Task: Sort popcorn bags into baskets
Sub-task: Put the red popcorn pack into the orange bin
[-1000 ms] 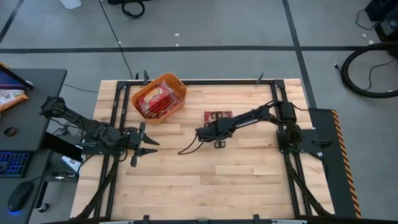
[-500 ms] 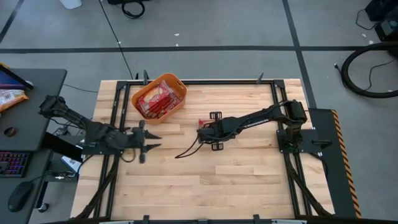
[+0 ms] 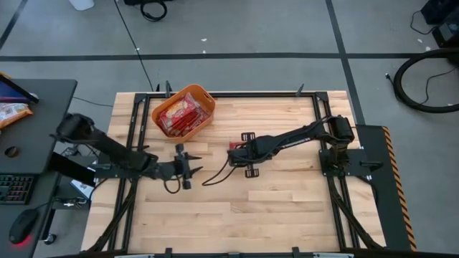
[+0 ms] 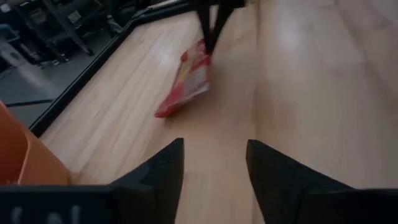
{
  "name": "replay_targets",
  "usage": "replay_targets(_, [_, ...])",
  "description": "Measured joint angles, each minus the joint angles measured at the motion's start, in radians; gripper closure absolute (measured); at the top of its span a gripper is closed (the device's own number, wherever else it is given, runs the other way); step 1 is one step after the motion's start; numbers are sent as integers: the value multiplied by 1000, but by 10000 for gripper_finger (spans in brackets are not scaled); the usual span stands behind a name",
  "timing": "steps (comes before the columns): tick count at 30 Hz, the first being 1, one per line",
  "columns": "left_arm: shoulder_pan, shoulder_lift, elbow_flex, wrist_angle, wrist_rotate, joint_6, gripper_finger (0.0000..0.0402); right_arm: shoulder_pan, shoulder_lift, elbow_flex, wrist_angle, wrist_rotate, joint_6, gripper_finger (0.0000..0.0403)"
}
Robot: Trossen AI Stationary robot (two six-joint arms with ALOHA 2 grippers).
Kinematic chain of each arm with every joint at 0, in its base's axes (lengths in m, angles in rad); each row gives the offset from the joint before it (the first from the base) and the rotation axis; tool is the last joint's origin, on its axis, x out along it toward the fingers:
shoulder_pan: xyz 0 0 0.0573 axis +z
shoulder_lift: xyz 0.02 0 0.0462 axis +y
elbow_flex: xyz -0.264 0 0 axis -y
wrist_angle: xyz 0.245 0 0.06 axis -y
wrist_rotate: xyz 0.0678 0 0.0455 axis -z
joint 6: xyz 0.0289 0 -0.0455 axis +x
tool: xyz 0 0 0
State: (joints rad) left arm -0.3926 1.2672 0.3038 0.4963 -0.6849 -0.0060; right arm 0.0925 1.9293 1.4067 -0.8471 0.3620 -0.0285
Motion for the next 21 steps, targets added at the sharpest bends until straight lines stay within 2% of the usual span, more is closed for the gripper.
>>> replay_targets(6, [59, 161, 0, 181, 20, -7, 182, 22, -1, 0, 1, -36, -1, 402])
replay_targets(11, [98, 278, 0, 336, 61, 28, 181, 29, -1, 0, 28, -99, -1, 402])
replay_targets(14, [106, 341, 21, 390, 77, 108, 187, 29, -2, 0, 72, -154, -1, 402])
replay_targets(21, [106, 474, 144, 388, 97, 349, 195, 29, -2, 7, 134, -234, -19, 402])
